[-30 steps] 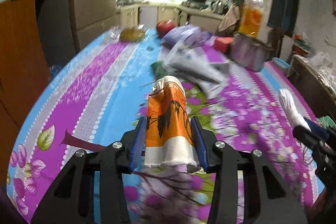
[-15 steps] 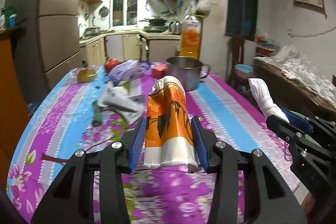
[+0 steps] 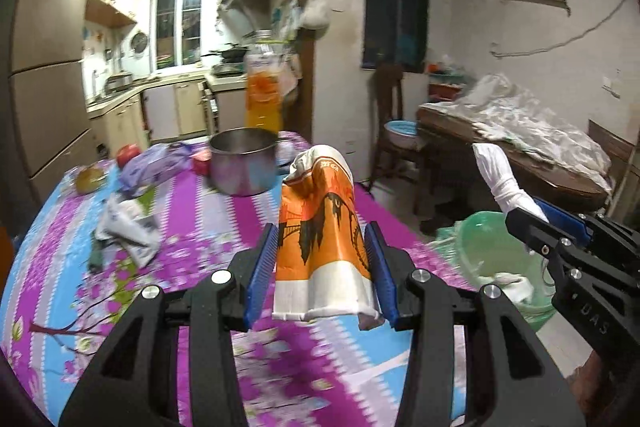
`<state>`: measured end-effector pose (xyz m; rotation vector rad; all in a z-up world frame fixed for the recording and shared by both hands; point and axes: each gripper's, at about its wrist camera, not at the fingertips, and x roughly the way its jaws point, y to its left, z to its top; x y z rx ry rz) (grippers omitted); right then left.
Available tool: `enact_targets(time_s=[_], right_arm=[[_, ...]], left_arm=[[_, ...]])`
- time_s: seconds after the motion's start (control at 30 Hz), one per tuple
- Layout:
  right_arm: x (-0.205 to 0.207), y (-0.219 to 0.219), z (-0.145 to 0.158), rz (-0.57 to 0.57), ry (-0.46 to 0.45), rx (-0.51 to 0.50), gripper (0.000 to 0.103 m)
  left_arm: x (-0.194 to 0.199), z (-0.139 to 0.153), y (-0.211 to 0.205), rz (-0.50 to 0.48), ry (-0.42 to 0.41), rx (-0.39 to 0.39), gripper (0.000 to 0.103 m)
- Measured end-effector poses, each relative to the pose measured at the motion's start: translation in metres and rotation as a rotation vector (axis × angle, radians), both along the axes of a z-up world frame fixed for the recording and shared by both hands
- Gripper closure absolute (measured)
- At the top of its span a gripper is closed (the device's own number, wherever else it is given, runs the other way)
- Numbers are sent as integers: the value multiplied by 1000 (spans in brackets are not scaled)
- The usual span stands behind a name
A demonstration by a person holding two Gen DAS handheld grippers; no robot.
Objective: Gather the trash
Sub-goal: 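Carry the cup and cable with both tools over the green basin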
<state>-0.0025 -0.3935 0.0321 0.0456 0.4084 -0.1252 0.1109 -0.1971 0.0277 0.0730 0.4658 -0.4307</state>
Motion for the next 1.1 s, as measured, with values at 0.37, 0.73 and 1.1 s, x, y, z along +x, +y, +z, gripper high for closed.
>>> enact_targets(time_s=[0.37,0.73,1.1], right_arm=[[-24,-111,-6,-146,75,18,77],[7,-217,-44,-203,337,130,77],[56,-263,-107,-202,535,225,77]], left_arm=[[1,-5,-106,-197,44,32,59],[22,-37,-199,-411,227,105,58],[54,-89,-264,-470,419,212,57]])
